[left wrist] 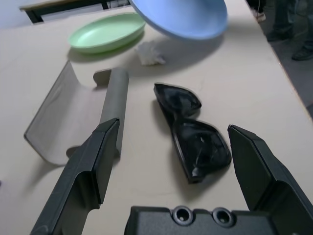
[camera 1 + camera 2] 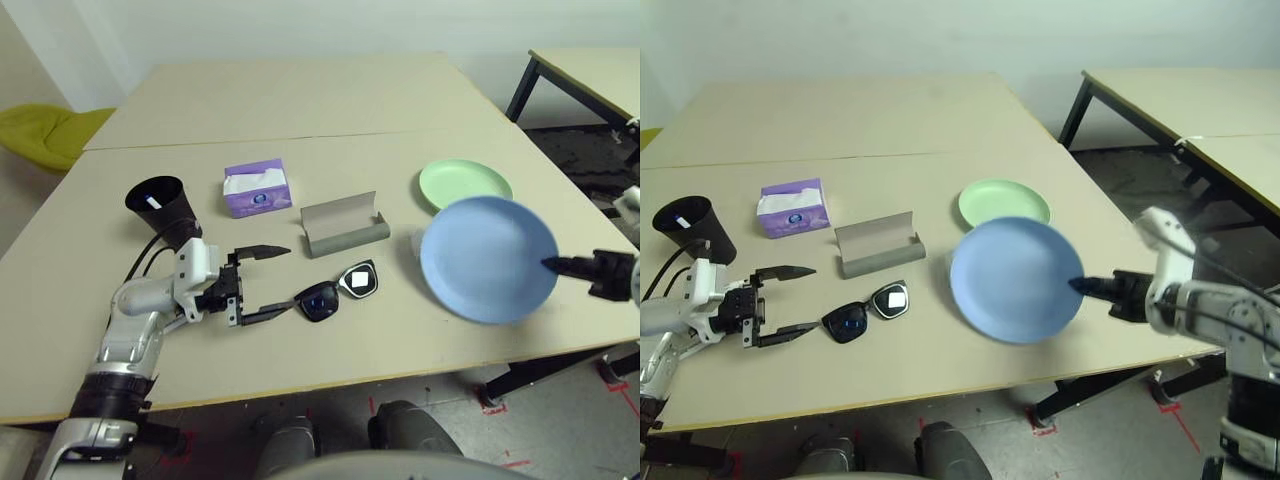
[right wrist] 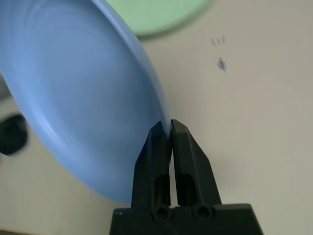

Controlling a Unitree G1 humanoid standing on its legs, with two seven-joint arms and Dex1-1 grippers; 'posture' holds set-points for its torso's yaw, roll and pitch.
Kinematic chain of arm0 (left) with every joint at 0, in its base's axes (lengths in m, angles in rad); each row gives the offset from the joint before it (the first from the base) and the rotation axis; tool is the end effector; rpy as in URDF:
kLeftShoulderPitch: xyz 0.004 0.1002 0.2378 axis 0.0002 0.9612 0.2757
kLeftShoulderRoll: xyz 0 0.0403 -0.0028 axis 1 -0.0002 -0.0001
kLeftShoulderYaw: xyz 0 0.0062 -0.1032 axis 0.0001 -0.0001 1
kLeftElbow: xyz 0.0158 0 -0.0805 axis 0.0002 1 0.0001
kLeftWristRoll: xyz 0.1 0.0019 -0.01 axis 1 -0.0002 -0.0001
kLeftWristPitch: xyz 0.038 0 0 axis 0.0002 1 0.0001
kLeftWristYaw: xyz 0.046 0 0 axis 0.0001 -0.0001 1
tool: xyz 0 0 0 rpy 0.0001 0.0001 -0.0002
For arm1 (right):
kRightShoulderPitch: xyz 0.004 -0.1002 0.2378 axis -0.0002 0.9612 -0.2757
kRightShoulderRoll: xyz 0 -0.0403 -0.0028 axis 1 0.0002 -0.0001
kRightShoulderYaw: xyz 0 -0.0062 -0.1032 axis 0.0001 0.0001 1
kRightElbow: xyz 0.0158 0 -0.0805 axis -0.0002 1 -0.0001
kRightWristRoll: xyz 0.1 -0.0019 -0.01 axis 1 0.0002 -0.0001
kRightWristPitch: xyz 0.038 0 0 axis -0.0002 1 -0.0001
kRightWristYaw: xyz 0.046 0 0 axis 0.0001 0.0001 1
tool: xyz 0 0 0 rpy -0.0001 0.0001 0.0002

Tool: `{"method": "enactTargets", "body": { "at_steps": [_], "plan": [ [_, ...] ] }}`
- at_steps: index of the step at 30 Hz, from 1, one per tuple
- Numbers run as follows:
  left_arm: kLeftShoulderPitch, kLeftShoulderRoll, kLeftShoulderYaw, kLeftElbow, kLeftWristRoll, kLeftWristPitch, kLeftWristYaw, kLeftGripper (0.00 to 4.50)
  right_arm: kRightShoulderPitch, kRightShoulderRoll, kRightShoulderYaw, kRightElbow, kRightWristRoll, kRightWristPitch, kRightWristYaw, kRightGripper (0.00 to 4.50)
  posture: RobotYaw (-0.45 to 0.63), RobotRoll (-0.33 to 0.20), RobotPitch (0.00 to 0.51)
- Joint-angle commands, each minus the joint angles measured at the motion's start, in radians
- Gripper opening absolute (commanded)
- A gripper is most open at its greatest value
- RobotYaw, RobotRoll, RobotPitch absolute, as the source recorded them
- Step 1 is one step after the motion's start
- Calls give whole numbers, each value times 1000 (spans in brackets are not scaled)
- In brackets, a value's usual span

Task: Organize and tidy the items on the table.

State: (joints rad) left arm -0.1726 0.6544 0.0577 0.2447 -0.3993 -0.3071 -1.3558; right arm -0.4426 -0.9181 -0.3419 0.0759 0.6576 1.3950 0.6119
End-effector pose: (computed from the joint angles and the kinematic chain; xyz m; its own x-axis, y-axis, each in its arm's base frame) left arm 0.2301 0.2870 0.1062 0.3419 -0.9253 -0.1643 0.8998 0.2719 0.3412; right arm 0.2260 -0.3292 0.1987 0.7095 0.3524 -0.6103 -0.1852 0.9288 0.3210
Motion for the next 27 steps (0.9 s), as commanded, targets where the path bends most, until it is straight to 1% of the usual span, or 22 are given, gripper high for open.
{"method": "enactTargets", "body": {
  "at_steps": [1,2,5,7,12,15,21,27],
  "plan": [
    [-12,18,17,24,-5,25,7,4500,-160,13,67,129,-21,41,-1,15,-198,0,43],
    [-14,18,25,23,-16,47,18,4500,-213,22,84,168,-30,49,-6,15,-198,0,43],
    [-22,-4,69,-9,-82,174,102,4500,-375,61,128,316,-82,30,-32,15,-187,0,44],
    [-10,-7,75,-35,-86,205,126,4500,-464,84,155,427,-126,-14,-41,15,-176,0,44],
    [41,-27,86,-102,-87,263,204,4500,-630,123,216,684,-240,-148,-52,15,-160,0,42],
    [60,-36,89,-126,-83,297,246,4500,-716,147,212,843,-299,-249,-83,15,-149,0,43],
    [95,-44,73,-175,-75,335,276,4500,-809,171,176,1063,-373,-428,-168,15,-141,0,48],
    [119,-47,66,-193,-65,323,269,4500,-835,177,141,1158,-409,-544,-238,15,-138,0,54]
  ]
}}
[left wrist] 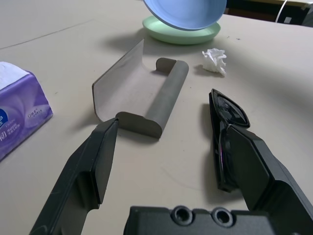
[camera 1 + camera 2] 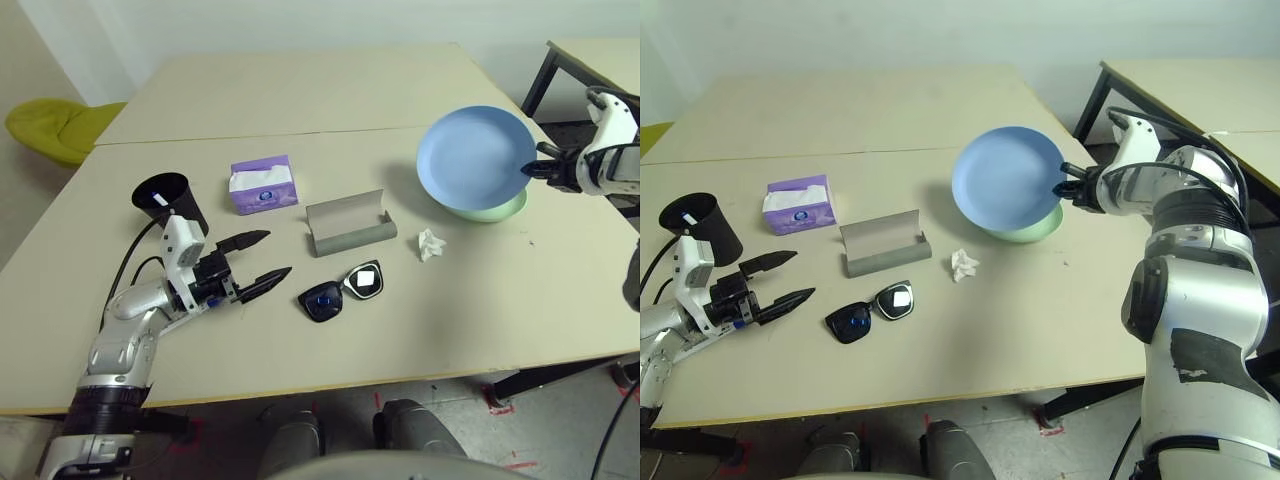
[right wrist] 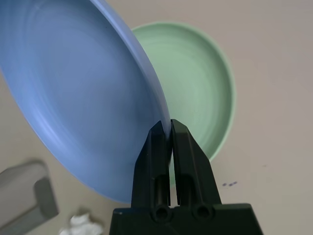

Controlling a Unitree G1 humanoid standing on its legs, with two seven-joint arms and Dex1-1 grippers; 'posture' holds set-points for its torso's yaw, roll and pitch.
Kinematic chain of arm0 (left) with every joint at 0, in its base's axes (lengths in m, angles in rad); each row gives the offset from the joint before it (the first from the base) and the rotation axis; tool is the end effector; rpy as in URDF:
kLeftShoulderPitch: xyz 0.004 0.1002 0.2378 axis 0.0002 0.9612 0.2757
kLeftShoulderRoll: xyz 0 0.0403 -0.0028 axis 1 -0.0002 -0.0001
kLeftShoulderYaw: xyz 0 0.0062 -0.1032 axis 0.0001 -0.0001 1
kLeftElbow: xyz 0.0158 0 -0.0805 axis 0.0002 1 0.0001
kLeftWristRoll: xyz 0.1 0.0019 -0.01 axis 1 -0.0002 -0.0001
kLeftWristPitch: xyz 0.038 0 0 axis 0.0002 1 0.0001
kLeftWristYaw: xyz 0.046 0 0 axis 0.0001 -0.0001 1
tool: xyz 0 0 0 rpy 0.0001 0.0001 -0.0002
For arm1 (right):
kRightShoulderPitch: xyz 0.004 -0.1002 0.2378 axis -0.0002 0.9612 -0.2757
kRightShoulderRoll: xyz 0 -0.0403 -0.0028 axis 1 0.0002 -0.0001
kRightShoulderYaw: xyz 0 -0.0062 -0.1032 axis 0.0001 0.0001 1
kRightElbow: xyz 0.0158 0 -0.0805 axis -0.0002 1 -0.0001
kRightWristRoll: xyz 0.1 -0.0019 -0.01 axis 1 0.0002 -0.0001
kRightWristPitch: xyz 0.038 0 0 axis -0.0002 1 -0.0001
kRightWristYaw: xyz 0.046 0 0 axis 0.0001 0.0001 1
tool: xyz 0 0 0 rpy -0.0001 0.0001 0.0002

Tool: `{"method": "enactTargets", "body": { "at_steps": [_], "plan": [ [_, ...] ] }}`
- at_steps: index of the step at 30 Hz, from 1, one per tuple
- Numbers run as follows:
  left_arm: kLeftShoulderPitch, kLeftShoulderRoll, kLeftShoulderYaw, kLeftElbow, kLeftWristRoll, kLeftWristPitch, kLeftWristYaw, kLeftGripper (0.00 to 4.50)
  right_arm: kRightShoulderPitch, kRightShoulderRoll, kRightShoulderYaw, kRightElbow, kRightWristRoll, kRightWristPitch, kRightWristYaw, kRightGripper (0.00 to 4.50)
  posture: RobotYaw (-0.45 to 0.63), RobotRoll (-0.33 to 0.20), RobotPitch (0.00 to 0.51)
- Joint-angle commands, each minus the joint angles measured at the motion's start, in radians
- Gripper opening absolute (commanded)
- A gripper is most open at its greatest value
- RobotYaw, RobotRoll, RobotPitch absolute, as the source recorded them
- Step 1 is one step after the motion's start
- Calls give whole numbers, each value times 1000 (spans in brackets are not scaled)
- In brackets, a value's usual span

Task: Organize and tidy the items on the table.

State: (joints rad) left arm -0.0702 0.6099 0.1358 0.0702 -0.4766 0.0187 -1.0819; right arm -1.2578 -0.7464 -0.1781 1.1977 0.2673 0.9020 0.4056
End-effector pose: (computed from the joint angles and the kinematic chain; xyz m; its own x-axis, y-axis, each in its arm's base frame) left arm 0.2140 0.2837 0.0986 0.5890 -0.8050 -0.0713 0.8065 0.5799 0.1149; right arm 0.3277 -0.3131 0.2288 0.8277 0.0693 -0.5569 0.1161 0.9497 0.2907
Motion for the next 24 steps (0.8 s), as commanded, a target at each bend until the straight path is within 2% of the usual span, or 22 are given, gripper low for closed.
{"method": "enactTargets", "body": {
  "at_steps": [1,13,17,24],
  "plan": [
    [19,-3,-13,-20,14,-5,-7,4500,-21,6,-28,44,-23,-63,-39,15,-137,0,54],
    [19,-8,-14,-67,12,20,6,4500,5,15,-63,74,-57,-121,-85,15,-138,0,63],
    [8,-12,-10,-77,11,26,17,4500,18,18,-77,71,-53,-135,-99,1130,-140,0,64],
    [-1,-10,-6,-66,11,22,18,4500,27,19,-90,59,-54,-122,-87,3775,-147,0,68]
  ]
}}
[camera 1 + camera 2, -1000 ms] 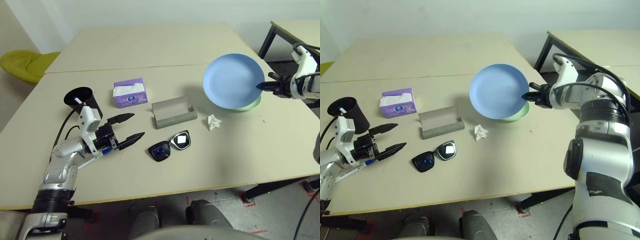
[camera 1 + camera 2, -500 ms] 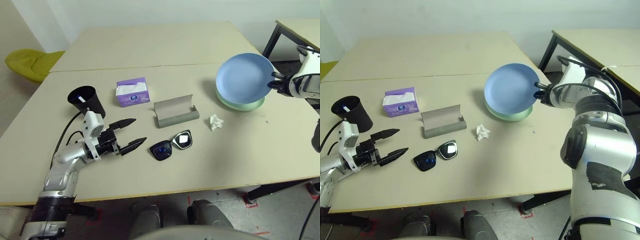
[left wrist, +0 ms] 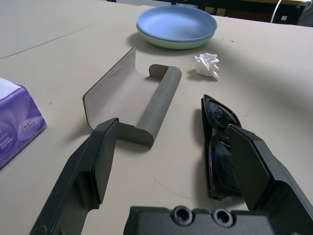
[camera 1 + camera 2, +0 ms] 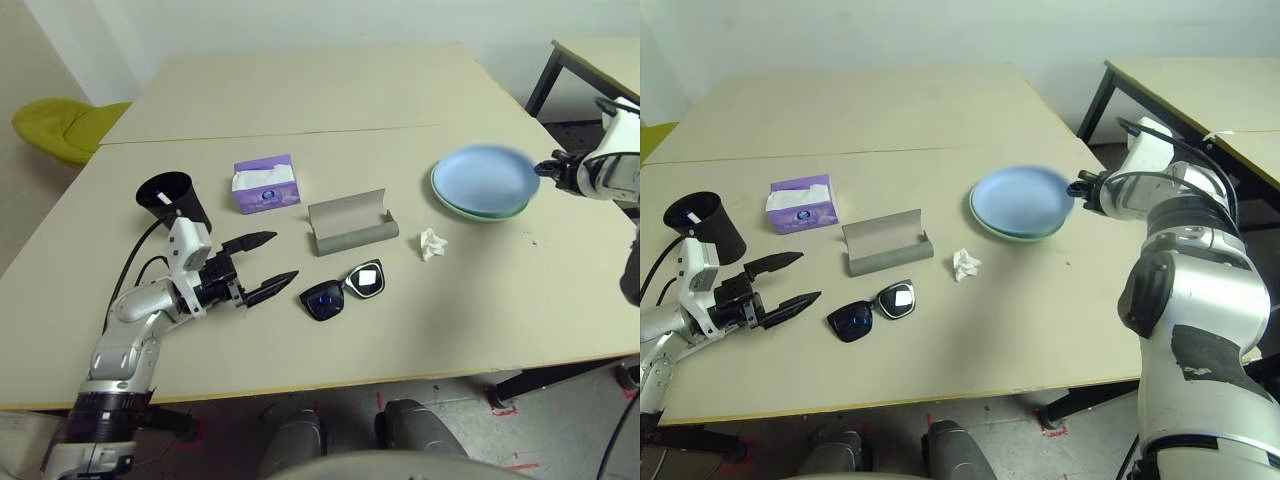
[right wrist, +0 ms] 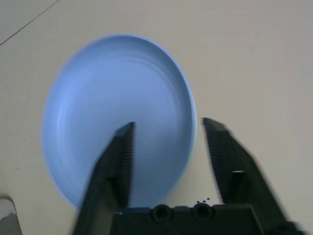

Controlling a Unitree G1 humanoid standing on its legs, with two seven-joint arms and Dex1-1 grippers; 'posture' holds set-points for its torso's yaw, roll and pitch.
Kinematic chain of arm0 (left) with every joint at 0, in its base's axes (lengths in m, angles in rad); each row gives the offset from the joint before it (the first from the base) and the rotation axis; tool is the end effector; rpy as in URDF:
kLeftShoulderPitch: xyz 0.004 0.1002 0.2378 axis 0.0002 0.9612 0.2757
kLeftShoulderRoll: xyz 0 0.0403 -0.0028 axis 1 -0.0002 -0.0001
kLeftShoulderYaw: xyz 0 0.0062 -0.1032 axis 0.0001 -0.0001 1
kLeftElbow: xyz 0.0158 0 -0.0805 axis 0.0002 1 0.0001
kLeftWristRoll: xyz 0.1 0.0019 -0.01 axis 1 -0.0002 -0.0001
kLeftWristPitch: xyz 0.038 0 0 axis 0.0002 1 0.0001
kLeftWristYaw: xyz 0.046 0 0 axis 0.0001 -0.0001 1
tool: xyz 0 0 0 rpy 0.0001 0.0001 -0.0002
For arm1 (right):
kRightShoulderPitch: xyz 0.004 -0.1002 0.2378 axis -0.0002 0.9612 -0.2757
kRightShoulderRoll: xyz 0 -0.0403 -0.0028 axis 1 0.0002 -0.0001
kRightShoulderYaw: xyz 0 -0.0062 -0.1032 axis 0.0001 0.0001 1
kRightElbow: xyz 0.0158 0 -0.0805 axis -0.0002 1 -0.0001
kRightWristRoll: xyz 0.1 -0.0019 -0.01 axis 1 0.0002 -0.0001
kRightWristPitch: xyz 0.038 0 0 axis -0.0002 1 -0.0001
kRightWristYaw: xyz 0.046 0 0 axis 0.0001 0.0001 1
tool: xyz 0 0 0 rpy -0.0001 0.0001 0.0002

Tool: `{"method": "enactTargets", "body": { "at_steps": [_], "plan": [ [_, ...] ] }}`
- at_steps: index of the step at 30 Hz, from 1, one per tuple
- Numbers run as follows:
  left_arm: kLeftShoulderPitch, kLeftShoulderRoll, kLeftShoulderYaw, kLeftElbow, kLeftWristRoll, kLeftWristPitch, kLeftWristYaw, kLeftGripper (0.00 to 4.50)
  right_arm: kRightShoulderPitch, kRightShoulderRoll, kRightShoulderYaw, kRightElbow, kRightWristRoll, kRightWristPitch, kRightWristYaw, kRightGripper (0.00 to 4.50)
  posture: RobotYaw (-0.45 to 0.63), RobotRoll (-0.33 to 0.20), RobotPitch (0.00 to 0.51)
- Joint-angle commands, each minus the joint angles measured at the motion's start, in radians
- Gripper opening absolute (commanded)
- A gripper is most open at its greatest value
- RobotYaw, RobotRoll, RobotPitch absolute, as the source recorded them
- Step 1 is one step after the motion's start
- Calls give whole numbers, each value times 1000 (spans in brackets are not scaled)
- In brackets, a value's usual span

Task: Organize and tidy the items on the table.

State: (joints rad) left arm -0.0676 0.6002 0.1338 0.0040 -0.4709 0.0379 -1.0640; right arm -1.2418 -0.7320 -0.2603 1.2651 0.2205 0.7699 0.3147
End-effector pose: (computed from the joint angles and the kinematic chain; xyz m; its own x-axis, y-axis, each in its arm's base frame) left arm 0.2141 0.2754 0.1057 0.5767 -0.8151 -0.0542 0.8124 0.5653 0.1432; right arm 0.3284 -0.3173 0.2160 0.8469 -0.0402 -0.5303 0.2062 0.9440 0.2577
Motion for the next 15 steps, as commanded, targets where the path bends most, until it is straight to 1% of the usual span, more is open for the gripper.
{"method": "enactTargets", "body": {
  "at_steps": [1,2,3,5,6,7,8,10,11,13,15],
  "plan": [
    [-5,-1,-5,3,6,2,-1,4500,12,2,-3,-14,-10,15,17,4126,-150,0,69],
    [-7,-1,-6,5,6,2,-1,4500,14,-1,3,-21,-12,19,33,4481,-150,0,70],
    [-8,-2,-6,6,7,2,-1,4500,15,-4,12,-31,-17,20,52,4481,-151,0,70],
    [-11,-1,-4,10,7,2,0,4500,38,-20,58,-103,-33,9,161,4481,-149,0,74],
    [-12,0,-2,12,6,2,0,4500,63,-32,84,-161,-38,6,226,4481,-148,0,76],
    [-13,3,3,15,4,2,-1,4500,124,-56,110,-270,-32,4,304,4481,-149,0,80],
    [-13,6,9,18,2,2,-2,4500,198,-83,124,-391,-19,9,364,4481,-150,0,82],
    [-10,10,19,24,-2,3,-3,4500,411,-145,97,-698,40,16,465,4481,-151,0,83],
    [-6,12,23,24,-4,3,-6,4500,511,-165,62,-830,72,29,490,4481,-159,0,87],
    [13,18,24,20,-8,4,-20,4500,758,-187,-42,-1095,125,32,517,4481,-170,0,89],
    [24,19,22,20,-13,3,-35,4500,1003,-166,-128,-1294,139,-62,540,4481,-177,0,91]
  ]
}}
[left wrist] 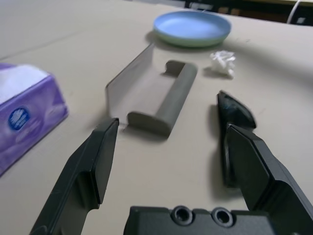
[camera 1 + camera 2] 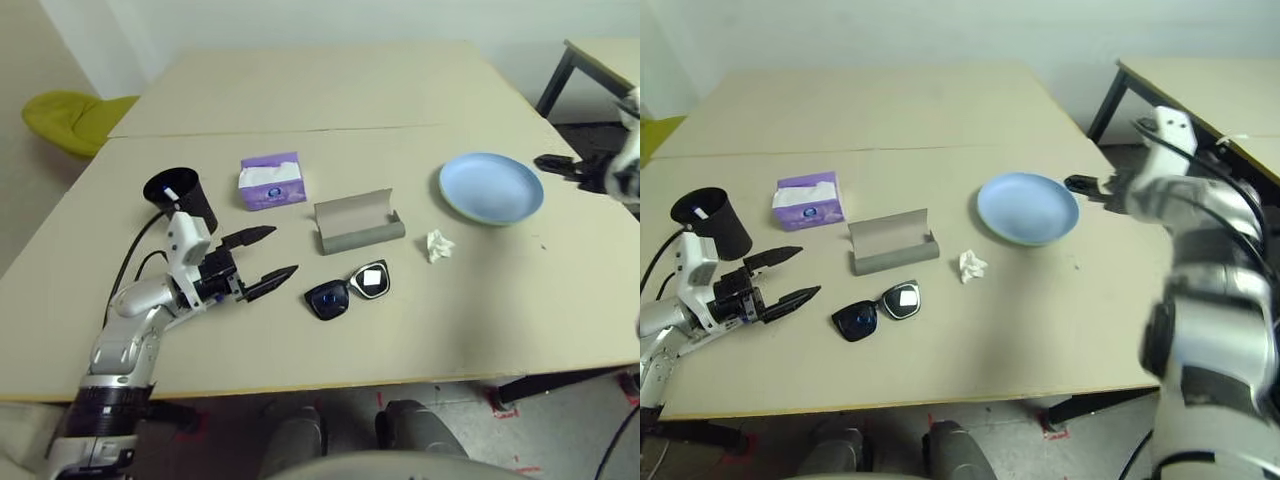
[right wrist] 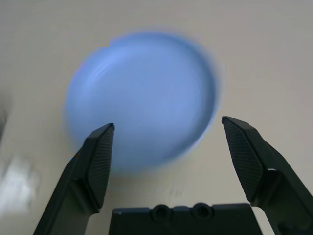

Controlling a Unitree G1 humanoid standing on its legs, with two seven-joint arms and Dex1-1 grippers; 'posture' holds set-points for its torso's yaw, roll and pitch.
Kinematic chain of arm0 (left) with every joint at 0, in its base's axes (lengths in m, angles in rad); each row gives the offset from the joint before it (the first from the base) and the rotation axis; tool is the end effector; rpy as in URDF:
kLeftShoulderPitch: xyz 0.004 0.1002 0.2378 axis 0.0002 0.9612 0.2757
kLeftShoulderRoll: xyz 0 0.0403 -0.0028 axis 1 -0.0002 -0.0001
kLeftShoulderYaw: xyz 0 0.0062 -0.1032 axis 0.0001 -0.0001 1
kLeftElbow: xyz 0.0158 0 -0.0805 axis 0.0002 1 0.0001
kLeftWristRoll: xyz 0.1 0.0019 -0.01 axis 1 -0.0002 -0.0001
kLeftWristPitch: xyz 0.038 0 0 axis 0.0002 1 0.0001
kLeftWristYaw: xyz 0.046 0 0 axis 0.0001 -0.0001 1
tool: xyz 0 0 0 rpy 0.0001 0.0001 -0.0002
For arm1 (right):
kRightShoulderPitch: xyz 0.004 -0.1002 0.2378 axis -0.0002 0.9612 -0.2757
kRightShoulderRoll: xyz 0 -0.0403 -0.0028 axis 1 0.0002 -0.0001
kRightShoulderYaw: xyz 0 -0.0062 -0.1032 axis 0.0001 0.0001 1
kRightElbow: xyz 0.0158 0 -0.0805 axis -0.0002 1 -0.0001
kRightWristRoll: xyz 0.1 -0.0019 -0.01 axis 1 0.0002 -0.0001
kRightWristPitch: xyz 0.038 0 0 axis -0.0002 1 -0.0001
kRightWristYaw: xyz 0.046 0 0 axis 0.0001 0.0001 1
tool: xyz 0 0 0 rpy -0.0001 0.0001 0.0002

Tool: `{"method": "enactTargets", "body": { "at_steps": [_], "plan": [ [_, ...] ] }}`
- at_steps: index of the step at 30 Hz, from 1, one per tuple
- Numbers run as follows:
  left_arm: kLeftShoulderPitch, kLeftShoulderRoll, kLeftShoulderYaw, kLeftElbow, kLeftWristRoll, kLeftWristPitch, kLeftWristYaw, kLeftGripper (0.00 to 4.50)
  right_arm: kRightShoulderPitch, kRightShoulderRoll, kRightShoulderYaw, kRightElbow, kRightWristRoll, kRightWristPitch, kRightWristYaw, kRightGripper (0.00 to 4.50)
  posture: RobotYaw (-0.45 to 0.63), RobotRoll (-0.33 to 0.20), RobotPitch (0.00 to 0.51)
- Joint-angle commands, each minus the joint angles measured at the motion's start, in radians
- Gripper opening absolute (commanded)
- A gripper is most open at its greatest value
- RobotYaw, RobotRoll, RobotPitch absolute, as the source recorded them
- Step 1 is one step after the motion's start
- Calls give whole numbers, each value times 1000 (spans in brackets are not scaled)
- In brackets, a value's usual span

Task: Organize and tidy the items on the table.

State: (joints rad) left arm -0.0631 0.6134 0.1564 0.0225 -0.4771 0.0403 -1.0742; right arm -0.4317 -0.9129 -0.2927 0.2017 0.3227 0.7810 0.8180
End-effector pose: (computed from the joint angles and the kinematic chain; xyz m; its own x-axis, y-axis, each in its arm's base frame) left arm 0.2125 0.2831 0.1062 0.5926 -0.8031 -0.0622 0.8021 0.5812 0.1375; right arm 0.2389 -0.3497 0.2012 0.8725 0.2597 -0.4139 -0.3181 0.9448 -0.0778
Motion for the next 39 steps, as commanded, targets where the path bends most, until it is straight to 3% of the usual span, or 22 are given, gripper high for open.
{"method": "enactTargets", "body": {
  "at_steps": [1,3,5,9,16,26,33,39],
  "plan": [
    [22,6,-1,3,-13,0,-37,4500,307,38,-121,-303,29,-138,42,4481,-181,0,92],
    [23,6,-4,6,-23,-5,-62,4500,490,86,-139,-399,7,-250,47,4481,-190,0,90],
    [19,13,-13,8,-27,-11,-99,4500,606,137,-131,-451,2,-334,48,4481,-198,0,86],
    [-3,36,-39,17,-20,-27,-175,4500,657,219,-77,-487,2,-423,25,4481,-206,0,77],
    [-65,49,-51,41,-8,-23,-199,4500,550,305,86,-430,-58,-503,-32,4481,-215,0,60],
    [-65,57,-56,-1,-3,-2,-175,4500,361,396,314,-262,-169,-592,-55,4481,-203,0,55],
    [-50,62,-51,-42,-10,22,-154,4500,237,426,355,-114,-205,-624,-76,4481,-192,0,50],
    [-44,63,-44,-64,-13,33,-135,4500,186,417,307,-59,-188,-599,-114,4481,-177,0,48]
  ]
}}
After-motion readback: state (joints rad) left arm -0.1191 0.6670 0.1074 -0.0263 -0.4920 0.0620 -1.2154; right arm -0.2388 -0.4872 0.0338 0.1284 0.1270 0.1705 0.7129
